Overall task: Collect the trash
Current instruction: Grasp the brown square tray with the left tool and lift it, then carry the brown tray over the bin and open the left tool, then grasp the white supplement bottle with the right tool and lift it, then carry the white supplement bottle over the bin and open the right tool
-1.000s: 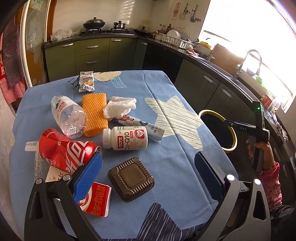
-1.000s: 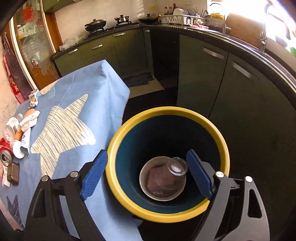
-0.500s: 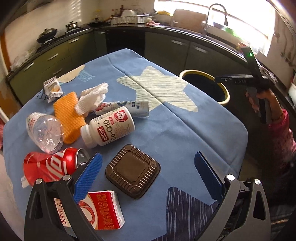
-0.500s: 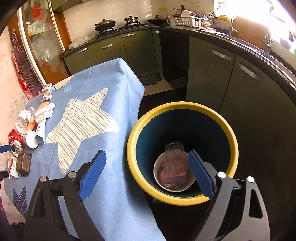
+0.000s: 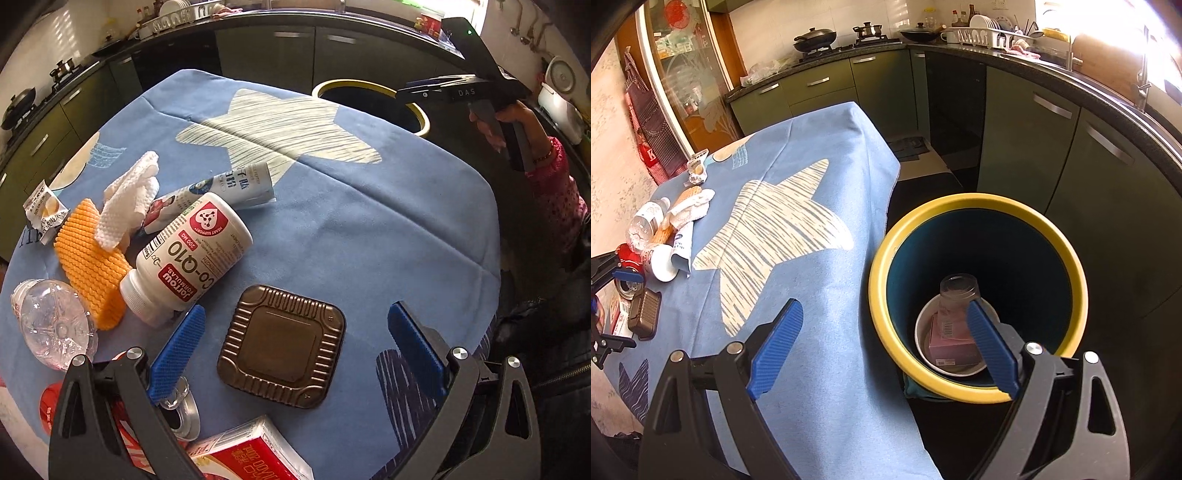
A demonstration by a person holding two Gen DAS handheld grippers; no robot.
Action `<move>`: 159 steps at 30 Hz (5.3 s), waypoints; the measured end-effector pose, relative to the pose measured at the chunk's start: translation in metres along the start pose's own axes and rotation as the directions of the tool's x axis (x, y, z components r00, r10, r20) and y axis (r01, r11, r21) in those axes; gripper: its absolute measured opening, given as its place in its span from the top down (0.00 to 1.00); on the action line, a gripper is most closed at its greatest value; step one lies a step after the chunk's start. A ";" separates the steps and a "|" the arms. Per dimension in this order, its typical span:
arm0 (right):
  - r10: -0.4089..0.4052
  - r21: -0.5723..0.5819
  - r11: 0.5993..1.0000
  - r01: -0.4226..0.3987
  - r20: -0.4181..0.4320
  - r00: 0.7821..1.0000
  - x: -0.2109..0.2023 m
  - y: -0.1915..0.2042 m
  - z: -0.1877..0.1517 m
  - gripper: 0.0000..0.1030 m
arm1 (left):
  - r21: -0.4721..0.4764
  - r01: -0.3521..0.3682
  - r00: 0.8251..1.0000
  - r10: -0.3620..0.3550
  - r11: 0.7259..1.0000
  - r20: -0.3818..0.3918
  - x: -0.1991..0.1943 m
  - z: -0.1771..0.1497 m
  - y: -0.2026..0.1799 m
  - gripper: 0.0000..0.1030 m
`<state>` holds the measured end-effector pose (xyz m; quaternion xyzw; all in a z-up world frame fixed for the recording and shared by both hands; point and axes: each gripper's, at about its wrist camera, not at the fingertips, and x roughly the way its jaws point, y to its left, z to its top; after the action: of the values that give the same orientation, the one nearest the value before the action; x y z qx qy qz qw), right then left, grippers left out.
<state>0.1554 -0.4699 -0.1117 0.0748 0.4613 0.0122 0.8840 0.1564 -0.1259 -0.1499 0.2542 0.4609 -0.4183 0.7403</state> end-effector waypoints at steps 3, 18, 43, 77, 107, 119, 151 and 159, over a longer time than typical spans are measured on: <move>0.005 0.000 1.000 -0.005 -0.005 1.000 0.002 0.000 0.000 0.17 | 0.034 0.008 1.000 -0.008 0.999 -0.014 0.005 -0.001 -0.004 0.09; 0.021 0.009 1.000 -0.021 -0.004 1.000 0.002 -0.001 -0.004 0.17 | 0.044 0.038 0.999 -0.038 0.998 -0.021 0.010 0.002 -0.008 0.34; -0.280 0.247 0.939 0.238 0.149 0.948 -0.095 -0.105 -0.066 0.17 | -0.012 0.139 0.981 -0.136 0.990 0.137 0.045 0.194 -0.120 0.34; -0.250 0.299 0.930 0.215 0.084 0.965 -0.071 -0.119 -0.086 0.15 | -0.225 0.044 0.955 0.025 0.973 0.297 0.010 0.211 -0.110 0.05; 0.327 -0.591 0.748 -0.302 -0.067 0.943 0.013 0.273 0.023 0.17 | -0.749 -0.322 0.782 0.609 0.578 0.134 -0.161 -0.135 0.005 0.05; 0.255 -0.678 0.608 -0.413 -0.326 0.910 0.083 0.308 0.043 0.38 | -0.784 -0.317 0.779 0.618 0.534 0.106 -0.163 -0.153 0.019 0.05; 0.246 -0.166 0.956 -0.240 0.015 0.969 -0.027 0.101 0.017 0.56 | -0.748 -0.339 0.781 0.614 0.570 0.114 -0.157 -0.134 0.001 0.05; -0.043 0.102 0.994 0.040 0.023 0.999 -0.009 -0.024 0.011 0.56 | -0.724 -0.351 0.788 0.605 0.594 0.114 -0.151 -0.119 -0.008 0.05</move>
<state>0.1583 -0.4956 -0.1011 0.1102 0.4516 -0.0307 0.8849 0.0598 0.0188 -0.0676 0.0090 0.3529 -0.0437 0.9346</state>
